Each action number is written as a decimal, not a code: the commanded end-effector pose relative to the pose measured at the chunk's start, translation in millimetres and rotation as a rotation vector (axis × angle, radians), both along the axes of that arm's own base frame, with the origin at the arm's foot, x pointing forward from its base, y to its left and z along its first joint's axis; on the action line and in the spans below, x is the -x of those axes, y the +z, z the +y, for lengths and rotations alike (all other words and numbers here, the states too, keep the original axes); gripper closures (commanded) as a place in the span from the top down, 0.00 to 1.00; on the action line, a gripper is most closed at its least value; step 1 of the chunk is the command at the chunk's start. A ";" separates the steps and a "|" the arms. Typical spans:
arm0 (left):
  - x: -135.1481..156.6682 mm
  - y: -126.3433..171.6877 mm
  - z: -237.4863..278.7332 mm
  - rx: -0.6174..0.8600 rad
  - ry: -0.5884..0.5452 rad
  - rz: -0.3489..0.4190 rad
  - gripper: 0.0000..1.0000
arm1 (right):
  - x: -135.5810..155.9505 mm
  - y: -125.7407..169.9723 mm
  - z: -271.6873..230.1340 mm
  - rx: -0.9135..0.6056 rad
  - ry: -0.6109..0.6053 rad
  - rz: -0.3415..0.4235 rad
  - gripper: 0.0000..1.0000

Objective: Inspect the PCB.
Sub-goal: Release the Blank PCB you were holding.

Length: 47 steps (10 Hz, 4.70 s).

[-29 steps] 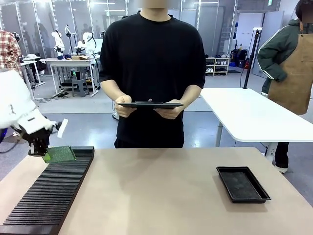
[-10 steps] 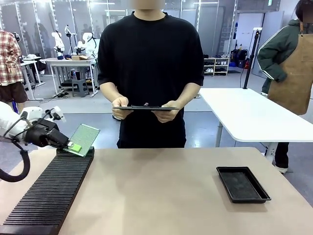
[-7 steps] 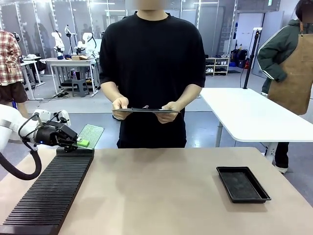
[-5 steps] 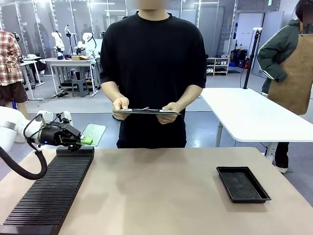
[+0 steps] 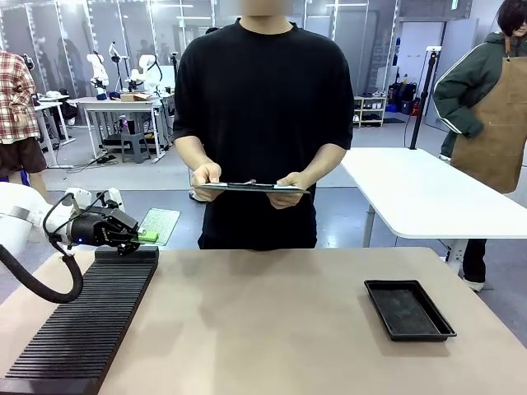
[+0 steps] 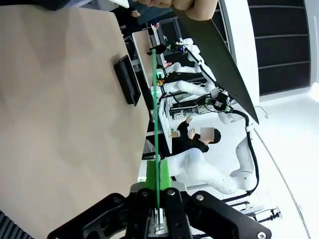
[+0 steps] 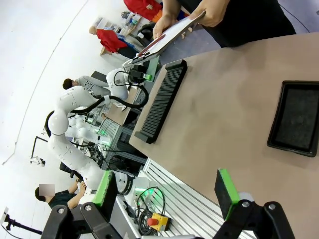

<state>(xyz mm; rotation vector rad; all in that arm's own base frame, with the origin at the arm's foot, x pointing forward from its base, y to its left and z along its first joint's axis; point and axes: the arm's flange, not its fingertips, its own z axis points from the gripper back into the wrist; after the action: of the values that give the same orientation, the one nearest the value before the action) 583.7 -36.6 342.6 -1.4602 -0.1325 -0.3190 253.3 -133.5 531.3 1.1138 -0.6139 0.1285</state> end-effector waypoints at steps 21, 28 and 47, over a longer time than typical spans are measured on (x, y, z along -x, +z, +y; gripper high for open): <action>1.7 4.1 1.4 -0.012 -0.006 -0.006 0.03 | -1.9 1.1 -0.8 -0.001 0.004 -0.021 1.00; 1.7 4.1 1.4 -0.012 -0.006 -0.006 0.03 | -1.9 1.1 -0.8 -0.001 0.004 -0.021 1.00; 1.0 0.2 5.5 -0.005 0.001 -0.001 1.00 | -1.9 1.1 -0.8 -0.001 0.004 -0.021 1.00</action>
<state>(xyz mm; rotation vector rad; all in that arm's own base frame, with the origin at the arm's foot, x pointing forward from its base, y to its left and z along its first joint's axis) 582.3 -30.6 338.6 -1.4384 -0.1331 -0.3088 253.5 -134.3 530.6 1.1146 -0.6152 0.1268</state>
